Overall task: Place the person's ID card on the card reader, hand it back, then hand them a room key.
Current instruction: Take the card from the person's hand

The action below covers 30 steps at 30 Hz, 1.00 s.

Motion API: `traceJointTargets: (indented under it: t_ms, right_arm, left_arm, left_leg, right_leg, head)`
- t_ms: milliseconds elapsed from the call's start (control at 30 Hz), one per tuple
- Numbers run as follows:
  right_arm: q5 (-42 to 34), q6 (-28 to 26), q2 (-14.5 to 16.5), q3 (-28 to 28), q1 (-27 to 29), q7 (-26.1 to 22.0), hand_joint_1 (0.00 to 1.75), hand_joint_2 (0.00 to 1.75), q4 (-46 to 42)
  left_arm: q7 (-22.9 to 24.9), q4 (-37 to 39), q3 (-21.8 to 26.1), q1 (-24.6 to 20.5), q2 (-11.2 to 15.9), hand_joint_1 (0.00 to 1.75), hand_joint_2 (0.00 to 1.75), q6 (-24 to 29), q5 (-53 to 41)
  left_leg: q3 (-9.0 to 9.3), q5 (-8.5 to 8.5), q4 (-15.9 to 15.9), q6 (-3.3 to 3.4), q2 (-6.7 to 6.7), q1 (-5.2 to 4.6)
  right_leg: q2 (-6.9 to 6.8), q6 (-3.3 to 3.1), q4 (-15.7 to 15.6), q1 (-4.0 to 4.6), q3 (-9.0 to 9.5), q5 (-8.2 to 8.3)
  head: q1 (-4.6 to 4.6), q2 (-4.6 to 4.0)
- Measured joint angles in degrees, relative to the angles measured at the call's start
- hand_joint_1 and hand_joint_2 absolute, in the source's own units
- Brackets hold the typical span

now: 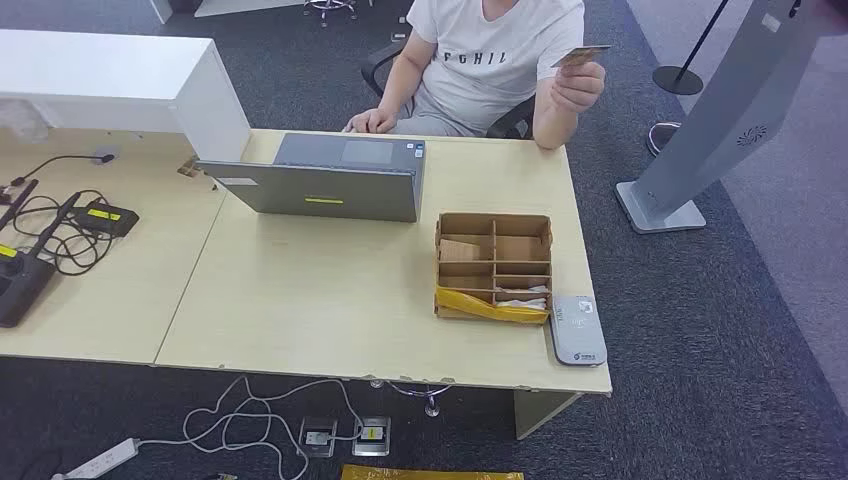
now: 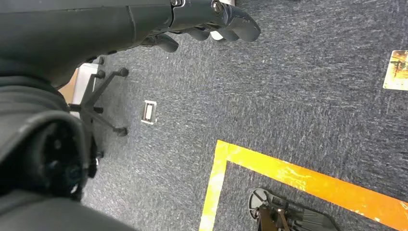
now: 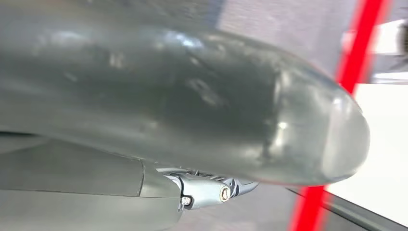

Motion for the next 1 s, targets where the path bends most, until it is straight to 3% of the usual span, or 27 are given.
traceJointTargets:
  t_ms: [367,467,600,733,1000]
  right_arm:
    - [0.66,-2.37,-3.72,3.16,-2.08,-2.49,0.00,0.00,-1.63]
    - [0.54,-4.35,-4.12,6.10,-5.11,-4.37,0.00,0.00,-3.08]
    - [-4.78,-5.27,-5.47,13.67,-10.36,-1.19,0.00,0.00,-7.43]
    - [-13.93,-8.28,-6.97,24.07,-12.76,4.08,0.00,1.75,-14.83]
    - [-21.19,-12.97,-8.33,43.71,-13.61,8.01,0.00,1.75,-31.03]
  left_arm:
    - [-0.42,0.00,0.00,-0.02,-0.16,0.00,0.00,-0.17,0.07]
    - [-0.70,0.00,-0.03,-0.14,-0.20,0.00,0.00,-0.78,-0.21]
    - [-1.09,0.00,-0.13,-0.45,-0.09,0.00,0.00,-1.47,-0.48]
    - [-2.01,0.00,-0.84,-0.51,0.28,0.00,0.00,-2.01,-0.65]
    - [-2.62,0.00,-1.48,-0.80,0.66,0.00,0.00,-2.34,-0.33]
  left_leg:
    - [-0.07,-0.01,0.00,0.01,0.00,0.01]
    - [-0.09,-0.01,-0.01,0.02,0.05,0.00]
    - [-0.08,0.06,0.00,0.12,-0.02,0.00]
    - [-0.14,0.13,0.00,0.19,-0.26,-0.03]
    - [-0.25,0.14,-0.02,0.20,-0.29,-0.01]
  right_leg:
    - [-0.04,0.00,0.00,0.01,0.01,0.00]
    - [0.02,0.01,0.02,0.00,0.01,0.00]
    - [-0.08,0.01,0.03,0.00,0.03,0.01]
    - [-0.35,0.02,0.04,-0.02,0.02,0.01]
    - [-0.39,0.01,0.05,0.01,0.01,0.01]
  head:
    - [0.01,0.00]
    - [-0.02,0.00]
    - [0.00,0.00]
    - [-0.01,0.00]
    - [-0.01,0.00]
